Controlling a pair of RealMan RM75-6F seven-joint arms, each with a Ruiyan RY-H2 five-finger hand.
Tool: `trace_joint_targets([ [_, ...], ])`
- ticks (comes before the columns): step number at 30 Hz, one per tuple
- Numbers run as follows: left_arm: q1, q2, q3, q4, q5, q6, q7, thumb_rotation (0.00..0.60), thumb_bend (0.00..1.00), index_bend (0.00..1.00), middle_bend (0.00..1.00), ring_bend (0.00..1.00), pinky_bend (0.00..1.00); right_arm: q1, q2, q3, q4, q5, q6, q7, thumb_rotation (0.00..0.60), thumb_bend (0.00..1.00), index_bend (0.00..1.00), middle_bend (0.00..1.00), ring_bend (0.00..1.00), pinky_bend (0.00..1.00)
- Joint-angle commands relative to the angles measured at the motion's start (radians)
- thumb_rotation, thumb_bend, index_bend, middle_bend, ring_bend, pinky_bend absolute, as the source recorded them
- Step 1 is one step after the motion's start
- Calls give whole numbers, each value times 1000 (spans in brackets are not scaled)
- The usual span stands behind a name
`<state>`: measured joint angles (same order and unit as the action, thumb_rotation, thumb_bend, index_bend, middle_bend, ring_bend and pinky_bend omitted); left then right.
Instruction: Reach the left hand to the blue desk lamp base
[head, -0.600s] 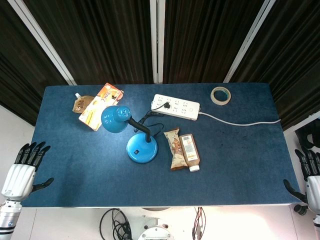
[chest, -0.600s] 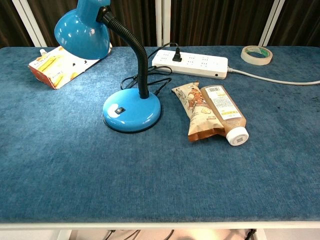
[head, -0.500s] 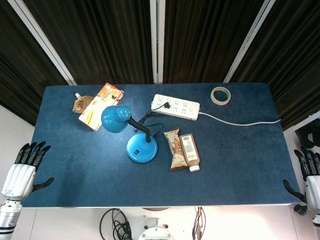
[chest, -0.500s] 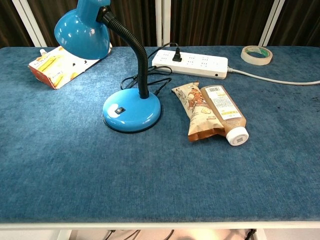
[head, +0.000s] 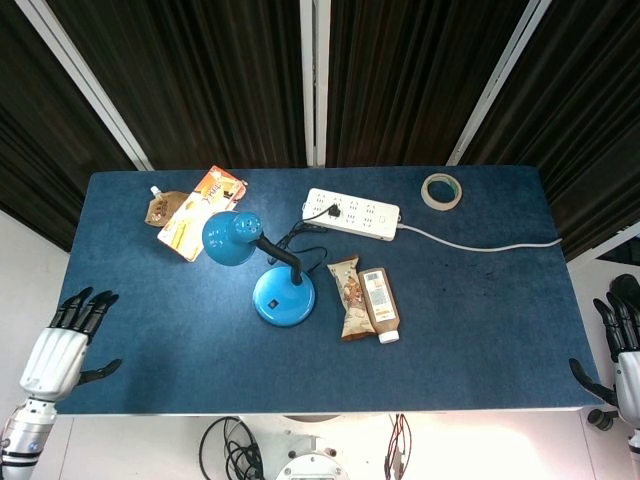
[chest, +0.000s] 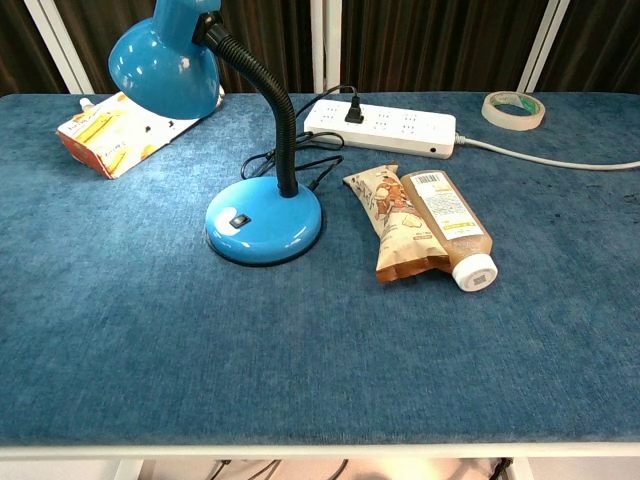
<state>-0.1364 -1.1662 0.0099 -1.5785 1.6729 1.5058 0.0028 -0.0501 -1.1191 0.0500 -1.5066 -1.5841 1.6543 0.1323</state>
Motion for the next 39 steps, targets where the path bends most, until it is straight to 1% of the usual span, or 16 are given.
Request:
trace_joint_targets([
  [1,-34,-15,0,-9,22,-35,5,600,222,100,383,323,504,0,1,1,-2,0,2,1,600,177,0,0,0,0],
  [2,-44,-21,-2,-10,29,-46,18,600,247,100,469,424,581,0,1,2,-3,-1,4,3,600,177,0,0,0,0],
  [3,-59,-29,-2,-13,35,-66,33,600,280,100,595,567,682,-1,1,2,-4,-1,6,4,600,176,0,0,0,0],
  [4,-70,-35,-2,-18,36,-86,44,600,313,103,695,674,754,-2,2,3,-5,-1,8,5,600,178,0,0,0,0],
  [5,-82,-41,-1,-23,37,-107,54,600,343,106,761,737,798,-2,3,3,-6,-1,10,7,600,181,0,0,0,0],
  [7,-109,-53,-2,-36,34,-152,70,600,389,114,814,781,832,-4,3,4,-6,1,11,9,600,185,0,0,0,0],
  [10,-156,-81,-10,-49,17,-229,82,600,428,118,832,806,846,-4,2,3,-6,5,9,10,600,189,0,0,0,0],
  [14,-212,-117,-22,-63,-47,-348,119,600,447,114,837,811,847,-7,0,2,-6,1,13,11,600,189,0,0,0,0],
  [18,-263,-169,-48,-41,-133,-449,161,600,448,110,838,811,846,-9,1,1,-6,0,17,17,600,190,0,0,0,0],
  [21,-287,-200,-56,-23,-157,-476,184,600,450,110,838,811,846,-11,2,1,-3,3,17,24,600,191,0,0,0,0],
  [26,-311,-243,-45,16,-144,-486,222,600,454,110,841,811,846,-9,1,2,6,13,7,35,600,195,0,0,0,0],
  [39,-380,-329,-63,59,-199,-541,248,600,463,110,846,812,846,-10,-3,2,26,23,-3,59,600,195,0,0,0,0],
])
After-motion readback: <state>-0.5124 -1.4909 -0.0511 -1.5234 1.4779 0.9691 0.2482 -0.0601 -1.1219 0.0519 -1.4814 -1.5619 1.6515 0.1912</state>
